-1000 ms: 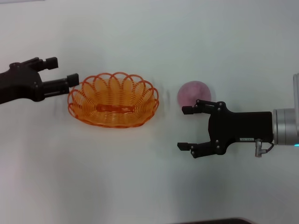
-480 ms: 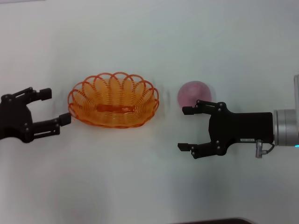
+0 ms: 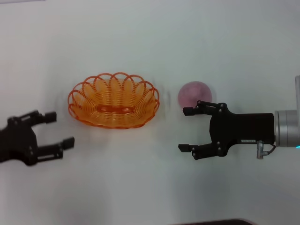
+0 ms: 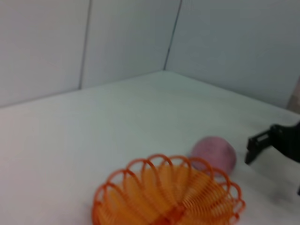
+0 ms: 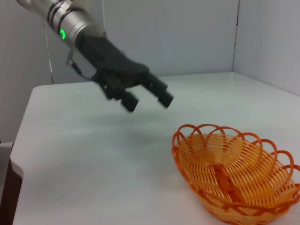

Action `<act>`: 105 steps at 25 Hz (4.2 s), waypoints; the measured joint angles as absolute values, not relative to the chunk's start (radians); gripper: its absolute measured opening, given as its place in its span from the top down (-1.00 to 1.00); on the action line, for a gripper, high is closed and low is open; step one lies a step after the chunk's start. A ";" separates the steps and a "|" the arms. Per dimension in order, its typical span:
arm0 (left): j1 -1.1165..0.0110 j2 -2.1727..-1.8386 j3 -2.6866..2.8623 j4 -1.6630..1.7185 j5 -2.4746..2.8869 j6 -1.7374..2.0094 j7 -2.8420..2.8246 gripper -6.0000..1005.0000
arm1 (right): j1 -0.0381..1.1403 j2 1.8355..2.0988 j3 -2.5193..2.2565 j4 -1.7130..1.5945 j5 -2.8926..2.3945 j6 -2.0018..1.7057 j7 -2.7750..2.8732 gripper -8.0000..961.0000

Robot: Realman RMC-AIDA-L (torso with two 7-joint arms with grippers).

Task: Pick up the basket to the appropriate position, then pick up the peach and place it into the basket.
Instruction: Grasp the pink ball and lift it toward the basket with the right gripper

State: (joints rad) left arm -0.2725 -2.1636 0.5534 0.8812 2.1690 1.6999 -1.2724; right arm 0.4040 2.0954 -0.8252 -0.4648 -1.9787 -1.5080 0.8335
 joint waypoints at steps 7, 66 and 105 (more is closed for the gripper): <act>-0.241 -2.171 0.552 0.766 2.177 1.655 -1.088 -0.73 | 0.402 2.095 -0.825 -0.465 -1.979 -1.505 0.833 -0.97; -0.261 -2.164 0.552 0.754 2.226 1.662 -1.110 -0.68 | 0.688 2.094 -0.867 -1.147 -2.572 -1.749 1.679 -0.97; -0.268 -2.164 0.554 0.753 2.226 1.662 -1.121 -0.68 | 0.722 2.098 -1.189 -0.925 -2.511 -1.394 1.740 -0.97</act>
